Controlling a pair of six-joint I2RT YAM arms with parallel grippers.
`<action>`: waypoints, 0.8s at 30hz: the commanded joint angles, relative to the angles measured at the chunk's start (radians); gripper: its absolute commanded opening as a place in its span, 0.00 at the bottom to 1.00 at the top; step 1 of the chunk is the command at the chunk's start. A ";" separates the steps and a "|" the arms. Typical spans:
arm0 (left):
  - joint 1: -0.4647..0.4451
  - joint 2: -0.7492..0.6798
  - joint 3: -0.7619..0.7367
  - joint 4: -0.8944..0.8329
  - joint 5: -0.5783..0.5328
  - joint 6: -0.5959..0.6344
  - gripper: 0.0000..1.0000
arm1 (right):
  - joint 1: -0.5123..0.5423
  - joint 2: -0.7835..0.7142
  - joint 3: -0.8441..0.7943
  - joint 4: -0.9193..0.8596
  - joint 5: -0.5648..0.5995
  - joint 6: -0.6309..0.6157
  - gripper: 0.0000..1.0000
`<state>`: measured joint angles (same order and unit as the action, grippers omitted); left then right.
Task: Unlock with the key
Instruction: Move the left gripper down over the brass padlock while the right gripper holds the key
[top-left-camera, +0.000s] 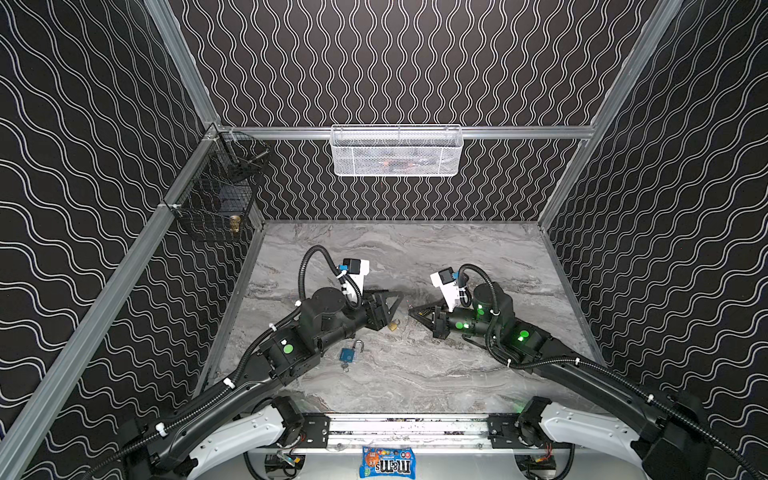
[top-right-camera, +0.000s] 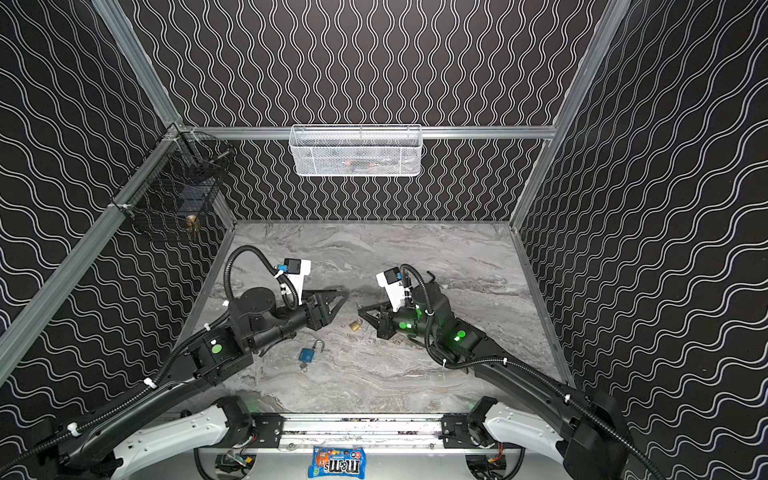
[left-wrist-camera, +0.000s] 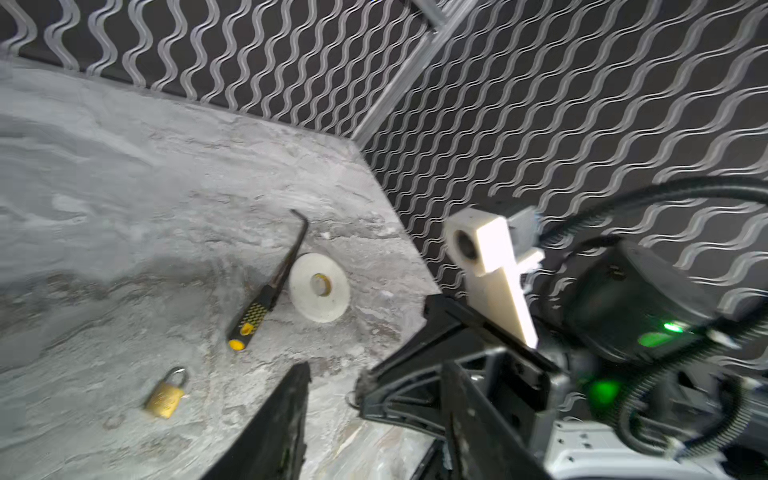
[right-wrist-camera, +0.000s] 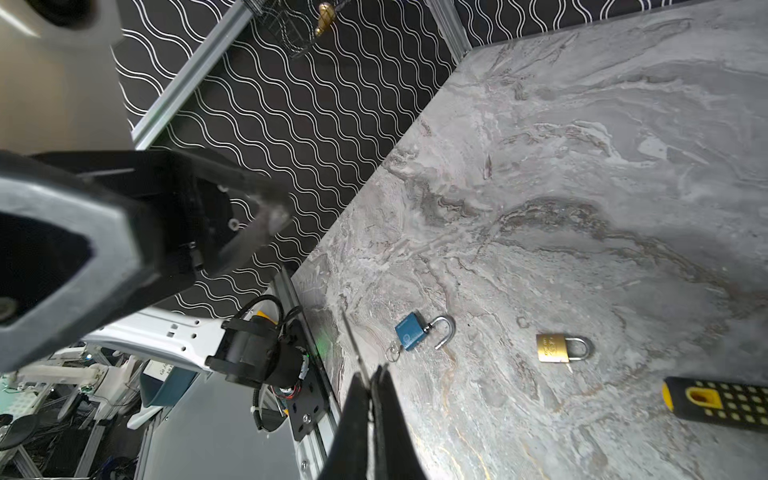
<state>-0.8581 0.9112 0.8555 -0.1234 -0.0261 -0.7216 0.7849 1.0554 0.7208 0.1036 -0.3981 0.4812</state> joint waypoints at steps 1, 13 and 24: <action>0.006 0.042 0.023 -0.121 -0.090 0.051 0.56 | 0.003 -0.011 -0.034 -0.022 0.049 -0.001 0.00; 0.114 0.281 0.007 -0.098 0.055 0.094 0.60 | 0.000 -0.039 -0.166 -0.003 0.126 0.009 0.00; 0.125 0.537 0.068 -0.121 0.058 0.164 0.63 | -0.046 -0.002 -0.231 0.125 -0.045 0.148 0.00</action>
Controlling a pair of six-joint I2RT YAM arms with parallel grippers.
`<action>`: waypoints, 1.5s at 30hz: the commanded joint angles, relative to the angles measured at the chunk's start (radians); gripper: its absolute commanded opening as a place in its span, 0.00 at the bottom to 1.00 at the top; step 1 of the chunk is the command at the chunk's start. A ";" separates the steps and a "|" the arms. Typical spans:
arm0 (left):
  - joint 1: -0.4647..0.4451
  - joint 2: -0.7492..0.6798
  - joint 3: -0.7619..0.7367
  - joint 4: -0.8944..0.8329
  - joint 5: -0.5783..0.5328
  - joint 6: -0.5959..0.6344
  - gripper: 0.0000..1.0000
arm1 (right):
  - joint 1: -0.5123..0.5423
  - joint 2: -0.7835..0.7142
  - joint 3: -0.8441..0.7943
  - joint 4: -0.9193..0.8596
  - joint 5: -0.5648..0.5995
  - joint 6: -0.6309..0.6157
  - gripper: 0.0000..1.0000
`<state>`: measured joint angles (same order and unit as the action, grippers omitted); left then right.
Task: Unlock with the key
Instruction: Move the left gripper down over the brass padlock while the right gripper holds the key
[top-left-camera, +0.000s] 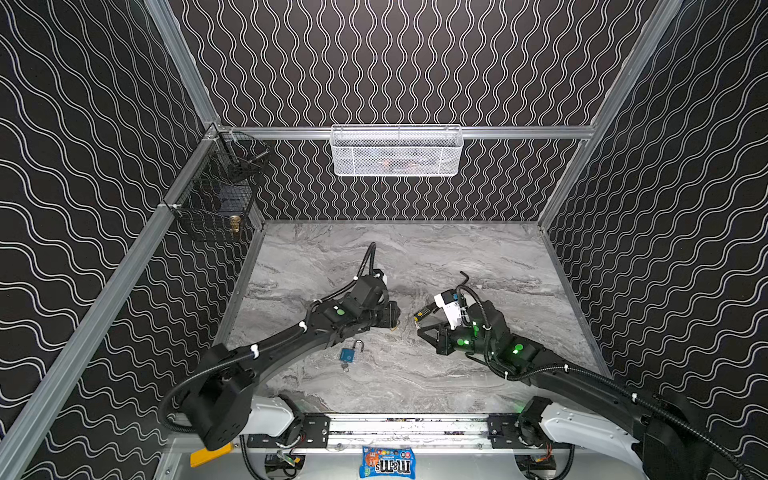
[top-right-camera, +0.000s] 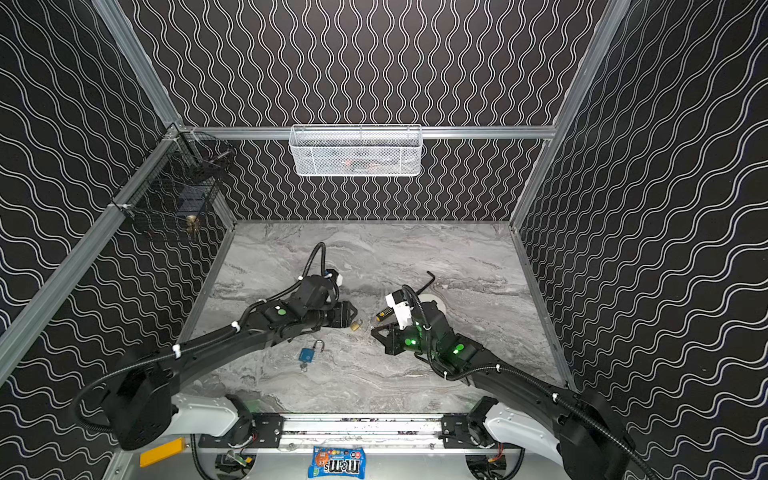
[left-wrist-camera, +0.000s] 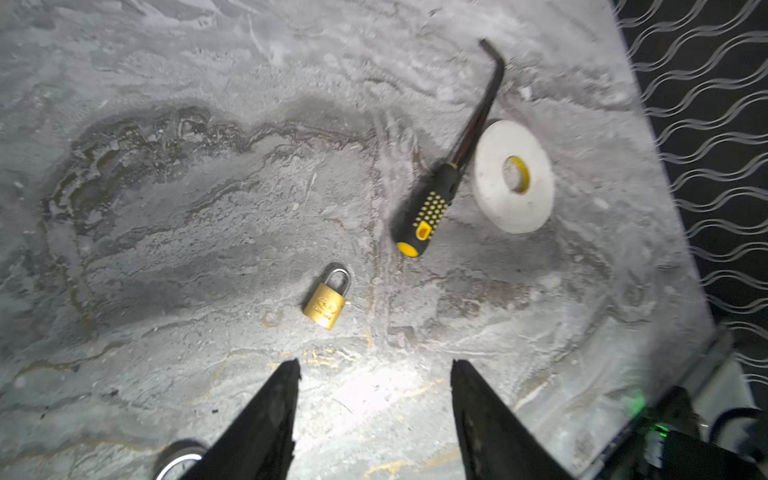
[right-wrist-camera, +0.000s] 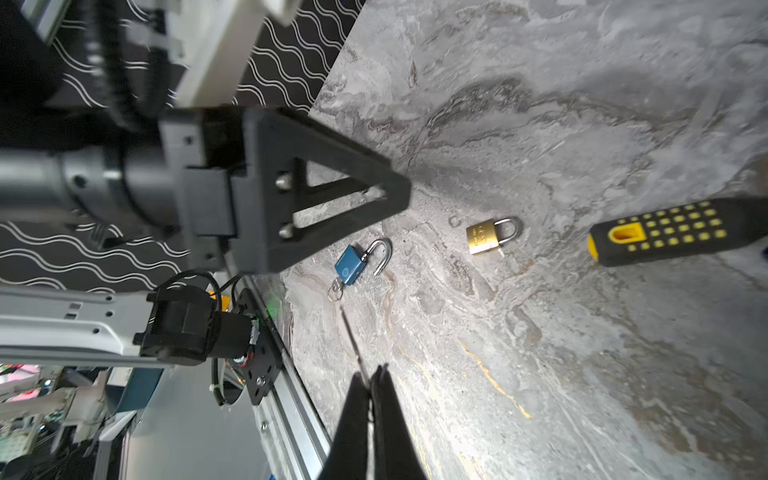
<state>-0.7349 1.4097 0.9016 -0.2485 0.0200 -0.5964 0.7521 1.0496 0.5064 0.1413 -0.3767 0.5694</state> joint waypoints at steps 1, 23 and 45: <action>0.001 0.066 0.033 -0.002 0.007 0.044 0.64 | -0.024 0.009 -0.028 0.112 -0.086 0.081 0.00; -0.001 0.425 0.204 -0.093 -0.013 0.102 0.70 | -0.122 0.047 -0.067 0.144 -0.181 0.152 0.00; -0.099 0.464 0.248 -0.244 -0.112 -0.001 0.65 | -0.137 0.019 -0.069 0.116 -0.180 0.140 0.00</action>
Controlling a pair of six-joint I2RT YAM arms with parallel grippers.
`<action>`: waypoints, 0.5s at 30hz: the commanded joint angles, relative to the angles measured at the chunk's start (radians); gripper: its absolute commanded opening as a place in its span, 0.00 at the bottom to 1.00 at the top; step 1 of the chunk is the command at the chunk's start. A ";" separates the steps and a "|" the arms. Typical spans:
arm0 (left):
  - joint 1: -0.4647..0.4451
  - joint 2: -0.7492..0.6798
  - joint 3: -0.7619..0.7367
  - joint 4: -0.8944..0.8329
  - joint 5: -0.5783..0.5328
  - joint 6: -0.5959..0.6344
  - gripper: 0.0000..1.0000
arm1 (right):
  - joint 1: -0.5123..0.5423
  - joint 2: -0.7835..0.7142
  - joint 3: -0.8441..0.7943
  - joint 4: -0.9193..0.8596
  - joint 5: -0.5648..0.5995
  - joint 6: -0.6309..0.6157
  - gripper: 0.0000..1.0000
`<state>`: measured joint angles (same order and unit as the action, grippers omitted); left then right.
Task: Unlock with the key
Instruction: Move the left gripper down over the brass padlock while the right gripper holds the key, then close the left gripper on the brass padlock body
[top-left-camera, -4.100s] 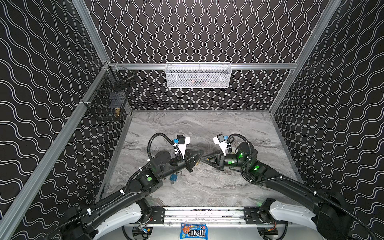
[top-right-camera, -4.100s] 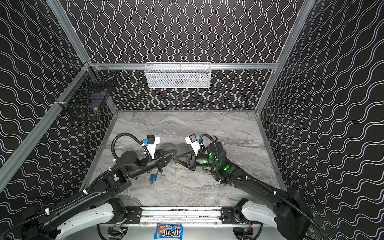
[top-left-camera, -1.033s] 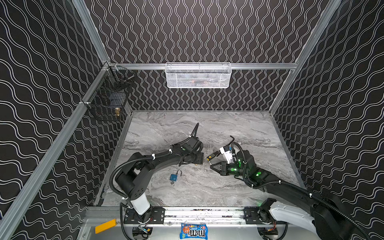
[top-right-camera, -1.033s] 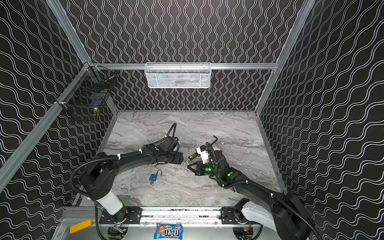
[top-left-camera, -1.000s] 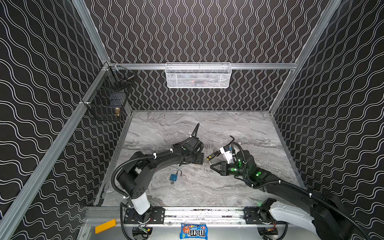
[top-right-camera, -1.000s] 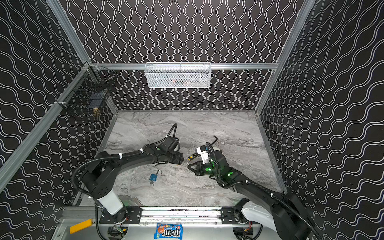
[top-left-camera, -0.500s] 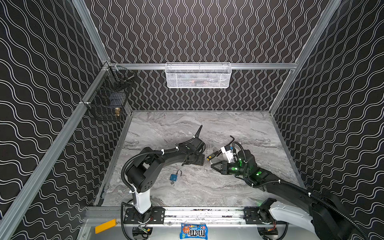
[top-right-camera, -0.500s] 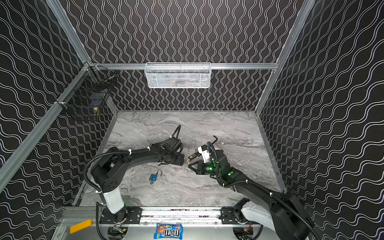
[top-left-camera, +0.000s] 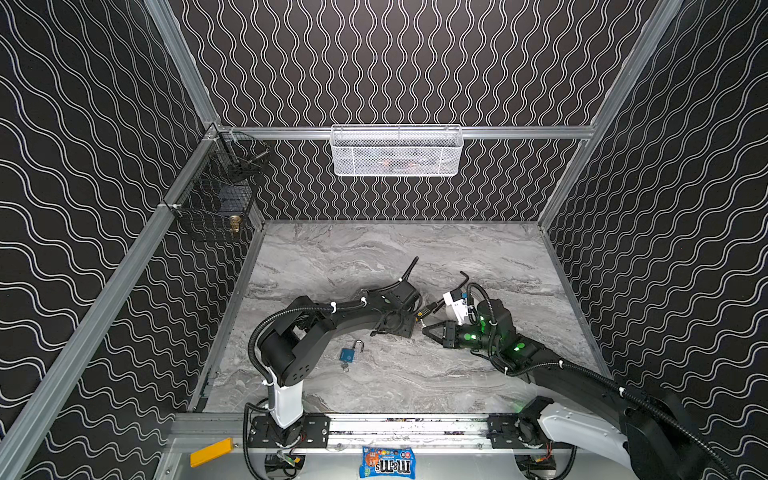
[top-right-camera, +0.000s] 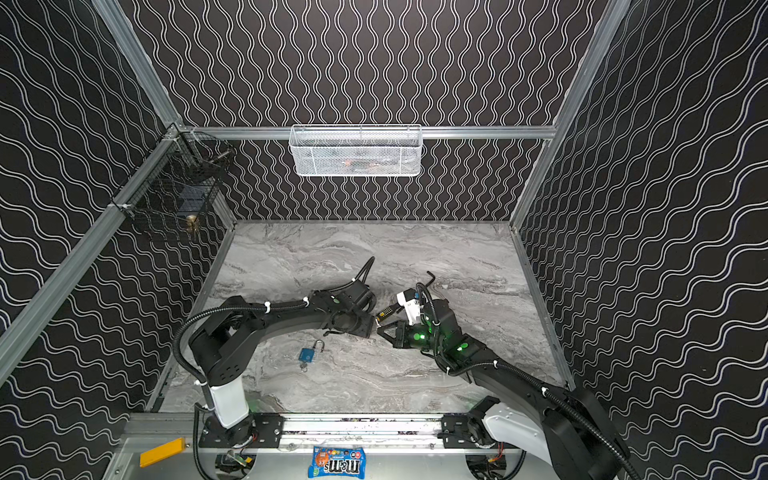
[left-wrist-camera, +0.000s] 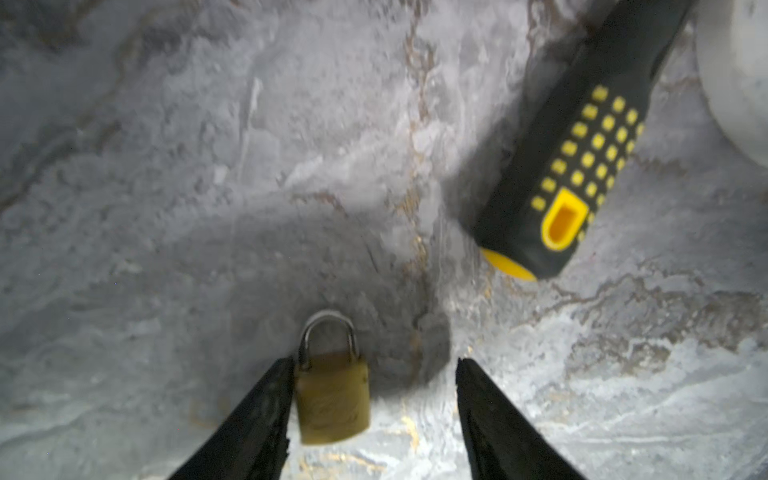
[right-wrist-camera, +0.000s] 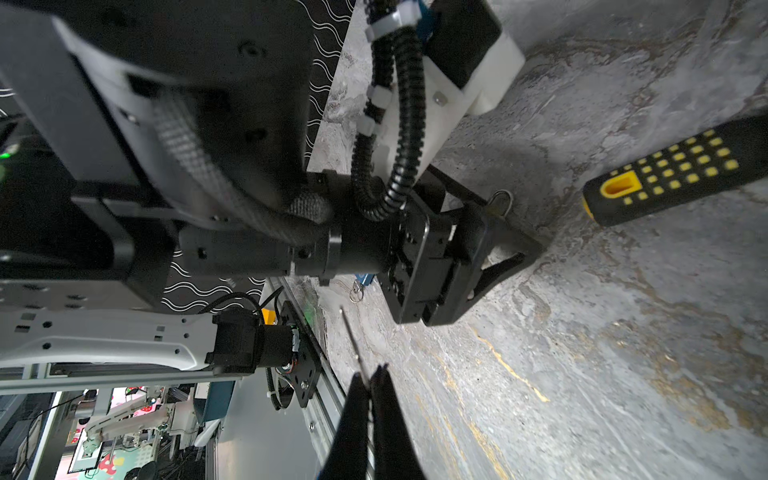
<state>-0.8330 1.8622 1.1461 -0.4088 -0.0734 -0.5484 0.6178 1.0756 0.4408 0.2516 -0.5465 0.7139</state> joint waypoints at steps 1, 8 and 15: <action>-0.001 0.017 0.007 -0.091 -0.027 -0.063 0.65 | -0.003 -0.009 -0.004 0.007 -0.012 -0.004 0.00; -0.002 0.038 0.027 -0.129 -0.081 -0.103 0.60 | -0.006 -0.031 -0.008 -0.008 -0.009 -0.004 0.00; -0.024 0.059 0.051 -0.178 -0.130 -0.131 0.54 | -0.012 -0.018 -0.006 0.015 -0.030 0.007 0.00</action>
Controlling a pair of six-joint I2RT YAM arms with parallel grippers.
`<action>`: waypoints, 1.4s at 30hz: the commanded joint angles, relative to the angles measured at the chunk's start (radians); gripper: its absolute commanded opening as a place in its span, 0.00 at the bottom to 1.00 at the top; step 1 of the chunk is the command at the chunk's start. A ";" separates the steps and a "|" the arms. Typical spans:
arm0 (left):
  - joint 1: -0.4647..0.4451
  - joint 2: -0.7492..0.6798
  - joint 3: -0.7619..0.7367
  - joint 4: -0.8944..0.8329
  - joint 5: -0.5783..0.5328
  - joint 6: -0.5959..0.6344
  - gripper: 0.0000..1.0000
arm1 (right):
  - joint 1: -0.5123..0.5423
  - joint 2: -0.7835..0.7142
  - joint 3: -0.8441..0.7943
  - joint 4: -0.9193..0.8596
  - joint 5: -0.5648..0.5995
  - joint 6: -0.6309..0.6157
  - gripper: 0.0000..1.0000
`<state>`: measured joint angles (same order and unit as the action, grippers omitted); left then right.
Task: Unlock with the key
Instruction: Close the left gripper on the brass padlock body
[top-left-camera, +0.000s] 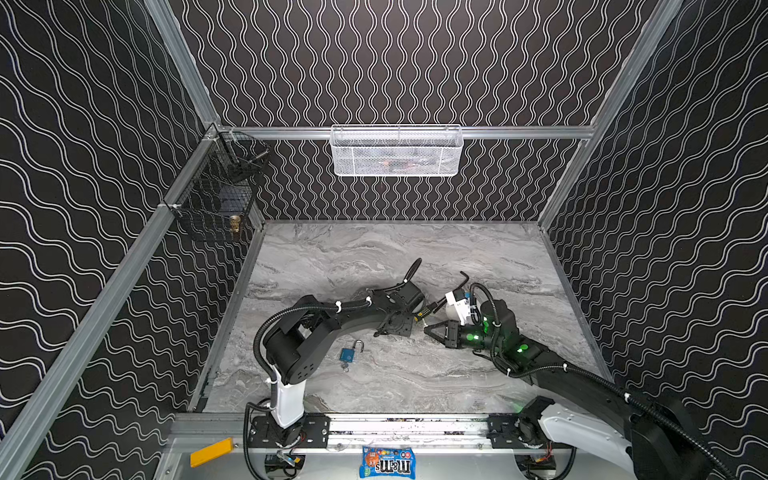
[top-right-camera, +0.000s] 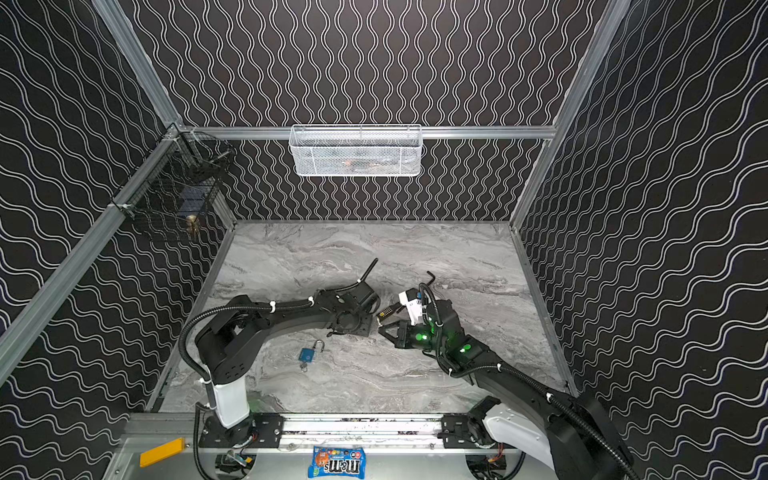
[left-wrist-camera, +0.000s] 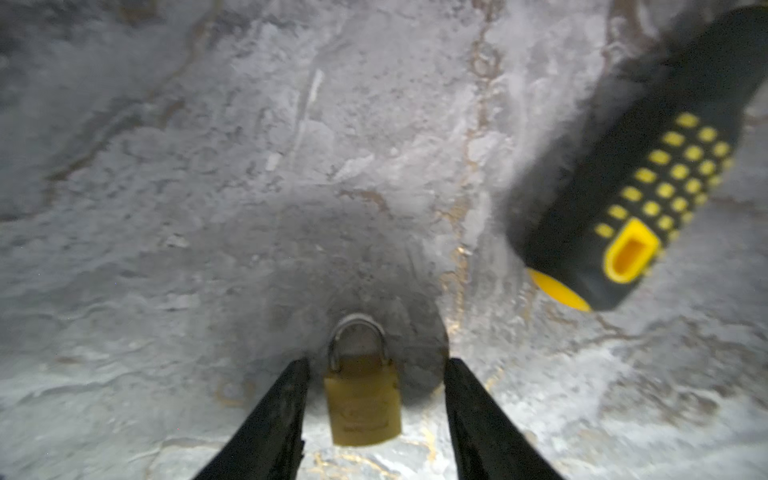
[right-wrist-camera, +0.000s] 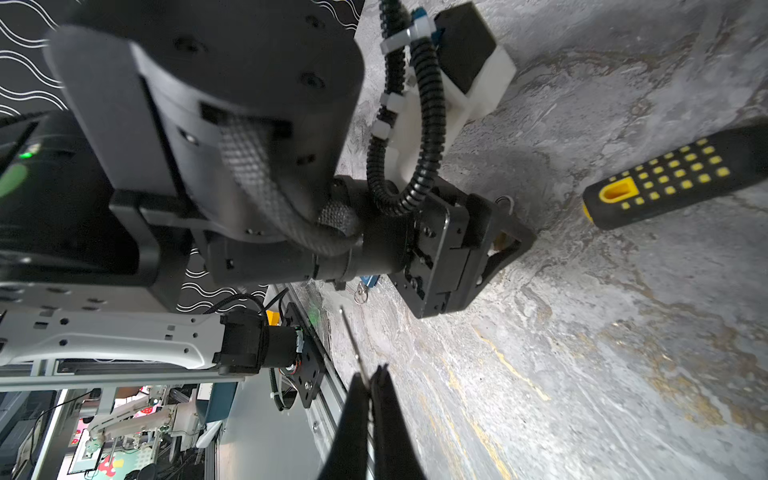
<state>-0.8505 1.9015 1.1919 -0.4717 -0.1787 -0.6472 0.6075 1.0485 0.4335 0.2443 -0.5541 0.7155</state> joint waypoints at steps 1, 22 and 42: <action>-0.011 0.022 0.008 -0.127 -0.038 -0.038 0.54 | -0.002 0.012 0.003 0.023 -0.026 0.006 0.00; -0.035 0.036 0.004 -0.143 -0.081 -0.059 0.37 | -0.006 0.017 0.004 0.027 -0.027 0.006 0.00; -0.035 -0.031 -0.004 -0.131 -0.087 -0.083 0.23 | -0.006 0.003 0.022 -0.019 -0.028 0.002 0.00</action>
<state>-0.8848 1.8919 1.1950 -0.5510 -0.2665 -0.7074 0.6010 1.0607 0.4419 0.2359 -0.5808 0.7181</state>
